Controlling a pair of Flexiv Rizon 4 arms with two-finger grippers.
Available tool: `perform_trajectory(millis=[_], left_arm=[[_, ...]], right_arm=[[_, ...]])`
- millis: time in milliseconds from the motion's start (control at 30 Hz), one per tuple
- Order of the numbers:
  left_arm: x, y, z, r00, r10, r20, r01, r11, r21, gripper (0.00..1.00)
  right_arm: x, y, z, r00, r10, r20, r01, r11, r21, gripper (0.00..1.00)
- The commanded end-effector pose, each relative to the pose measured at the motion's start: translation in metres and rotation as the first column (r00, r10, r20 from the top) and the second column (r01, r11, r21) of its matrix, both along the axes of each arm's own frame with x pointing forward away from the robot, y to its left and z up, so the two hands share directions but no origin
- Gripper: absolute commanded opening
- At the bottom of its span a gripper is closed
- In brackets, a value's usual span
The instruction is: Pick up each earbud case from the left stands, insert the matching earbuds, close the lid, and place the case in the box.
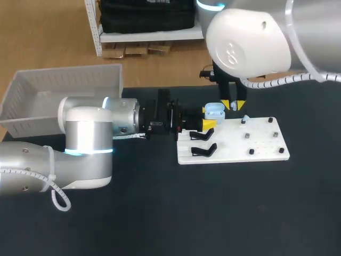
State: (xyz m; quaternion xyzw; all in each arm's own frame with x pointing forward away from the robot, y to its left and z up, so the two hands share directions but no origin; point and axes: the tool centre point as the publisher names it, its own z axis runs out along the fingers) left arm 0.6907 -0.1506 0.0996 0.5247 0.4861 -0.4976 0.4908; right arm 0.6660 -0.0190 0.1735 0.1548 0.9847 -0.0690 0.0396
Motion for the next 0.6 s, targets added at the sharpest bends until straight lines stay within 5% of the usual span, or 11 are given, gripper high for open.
perform_trajectory(millis=[33, 600], left_arm=[[0.0, 0.0, -0.001, 1.0, 0.001, 0.001, -0.001, 1.0, -0.003, 0.0], [0.0, 0.0, -0.001, 1.0, 0.001, 0.006, -0.001, 1.0, -0.001, 0.0]], right_arm=[[-0.004, 0.003, 0.004, 0.999, -0.03, 0.011, 0.03, 1.0, 0.01, 0.0], [-0.002, 0.02, -0.007, 0.998, -0.054, -0.016, 0.055, 0.998, 0.036, 0.0]])
